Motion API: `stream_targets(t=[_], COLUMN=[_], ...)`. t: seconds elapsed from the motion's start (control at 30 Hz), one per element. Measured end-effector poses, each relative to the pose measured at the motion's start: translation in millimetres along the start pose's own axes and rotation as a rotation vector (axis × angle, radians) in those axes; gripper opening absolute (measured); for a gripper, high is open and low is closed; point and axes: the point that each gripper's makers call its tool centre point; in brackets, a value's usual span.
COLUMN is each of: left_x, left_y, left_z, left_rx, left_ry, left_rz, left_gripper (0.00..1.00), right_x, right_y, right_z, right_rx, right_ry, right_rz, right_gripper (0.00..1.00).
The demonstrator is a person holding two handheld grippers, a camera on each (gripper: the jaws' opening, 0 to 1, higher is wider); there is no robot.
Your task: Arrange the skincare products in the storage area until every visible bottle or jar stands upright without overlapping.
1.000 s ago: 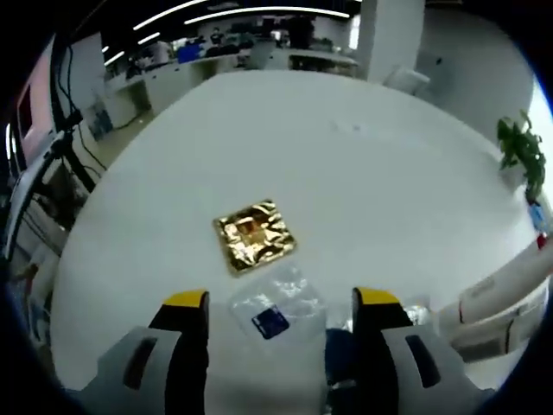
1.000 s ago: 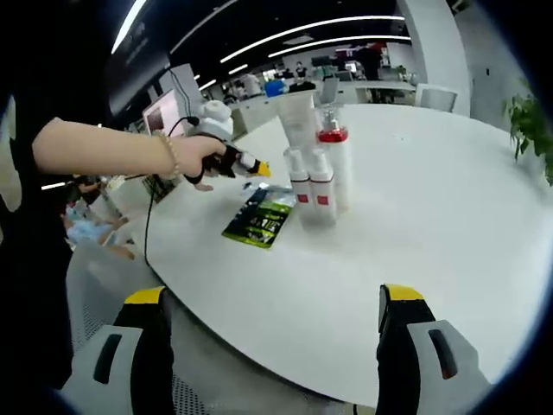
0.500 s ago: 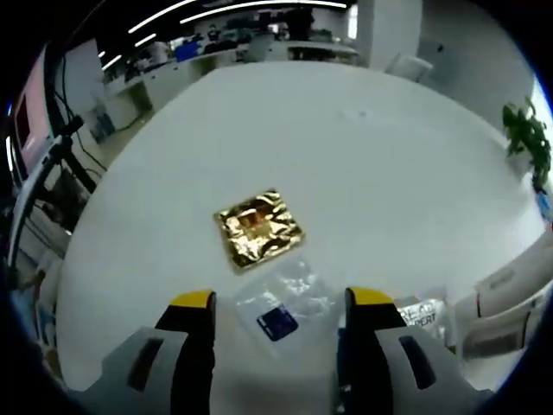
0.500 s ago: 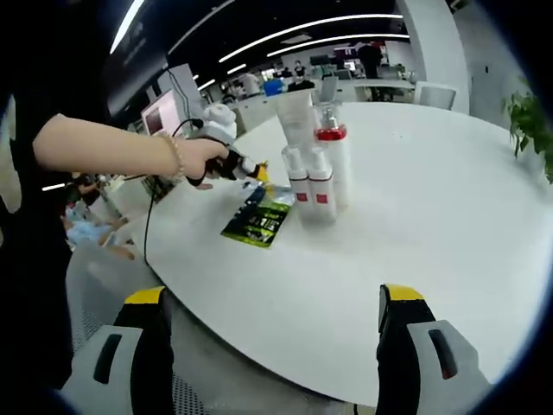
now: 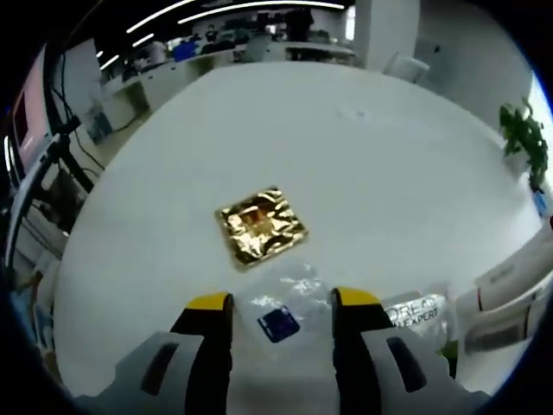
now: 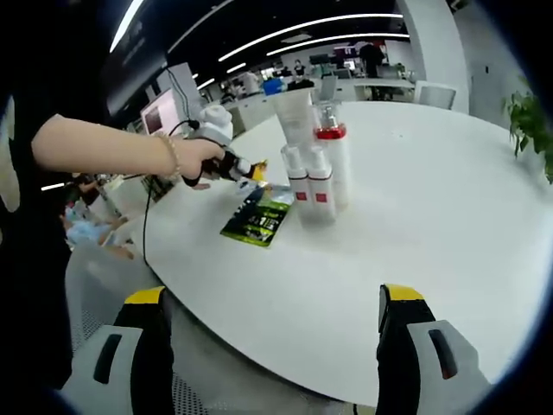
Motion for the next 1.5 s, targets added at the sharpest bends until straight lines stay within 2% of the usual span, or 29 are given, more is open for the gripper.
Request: stream_targets(t=[0.07, 0.13, 0.17, 0.23, 0.27, 0.37, 0.5, 0.63, 0.7, 0.77, 0.83, 0.9, 0.93, 0.97, 1.03, 1.1, 1.2, 1.23, 1.33, 1.5], left_x=[-0.4, -1.0, -1.2, -0.6, -1.8, -5.3, -4.3, 5.8, 9.0, 10.2, 14.1, 17.4, 19.9, 21.7, 24.0, 24.9, 31.7, 31.7, 30.0, 24.0], left_y=[-1.2, -4.9, -6.9, -2.3, -3.3, -6.5, -4.3, -5.1, -5.5, 1.4, 1.0, -0.3, 0.5, -1.3, -3.4, -7.7, -1.6, 2.8, 7.4, 16.2], left_z=[-0.7, -3.0, -3.9, -7.7, -9.0, -9.8, -10.9, -6.2, 1.4, 10.2, 9.6, 7.9, 7.6, 9.8, 13.0, 9.8, 19.2, 18.1, 19.2, 15.2], left_rx=[-0.004, -0.014, -0.009, -0.039, -0.038, -0.029, -0.052, -0.049, -0.113, -0.193, -0.299, -0.431, -0.459, -0.493, -0.52, -0.558, -0.691, -0.72, -0.71, -0.774], left_ry=[0.006, 0.023, 0.026, 0.012, 0.007, 0.014, 0.011, 0.033, 0.075, 0.138, 0.16, 0.192, 0.208, 0.252, 0.31, 0.355, 0.421, 0.436, 0.497, 0.502], left_rz=[0.001, 0.018, 0.027, -0.001, 0.006, 0.012, 0.006, 0.016, 0.024, -0.01, -0.001, 0.0, -0.005, 0.0, -0.029, -0.023, -0.054, -0.084, -0.11, -0.134], left_gripper=[0.35, 0.16, 0.13, 0.0, 0.01, 0.17, 0.17, 0.27, 0.34, 0.41, 0.48, 0.49, 0.49, 0.49, 0.5, 0.53, 0.56, 0.56, 0.59, 0.59], right_x=[0.0, 0.1, 0.0, 0.0, -0.1, -0.1, -0.3, -0.4, -0.5, -0.7, -0.8, -0.7, -0.6, -0.7, -0.9, -1.3, -1.7, -1.7, -1.8, -2.2], right_y=[-0.4, -0.2, -0.2, -0.3, -0.4, -0.2, 0.1, 0.2, 0.6, 0.2, 0.7, 1.0, 1.1, 1.0, 0.7, 0.7, 0.8, 1.1, 2.4, 3.7], right_z=[-0.3, 0.0, 0.2, 0.3, 0.2, 0.6, 0.7, 0.9, 1.2, 0.7, 0.5, 0.8, 0.9, 0.6, -0.5, -1.4, -2.4, -2.3, -1.1, -1.8], right_rx=[-0.001, -0.001, -0.001, -0.002, -0.002, -0.001, 0.0, 0.001, 0.0, 0.001, 0.002, 0.002, 0.002, 0.002, 0.004, 0.007, 0.009, 0.009, 0.007, 0.008], right_ry=[0.0, 0.001, 0.001, 0.001, 0.001, 0.001, -0.001, -0.001, -0.001, -0.003, -0.004, -0.004, -0.004, -0.004, -0.007, -0.009, -0.01, -0.011, -0.009, -0.01], right_rz=[0.001, 0.001, 0.001, 0.001, 0.001, 0.001, 0.0, -0.001, -0.001, 0.0, -0.002, -0.001, -0.001, -0.001, -0.003, -0.006, -0.01, -0.011, -0.014, -0.023], right_gripper=[0.99, 0.99, 0.99, 0.99, 0.99, 0.99, 0.99, 0.99, 0.99, 0.99, 0.99, 0.99, 0.99, 0.99, 0.99, 0.99, 0.99, 0.99, 0.99, 0.99])
Point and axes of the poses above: the point that each gripper's makers call its tool centre point, and the gripper's own axes: x roughly backward along the fingers, z roughly to its right, y roughly out of its underside, and after that the axes turned 14 degrees about x, right-handed
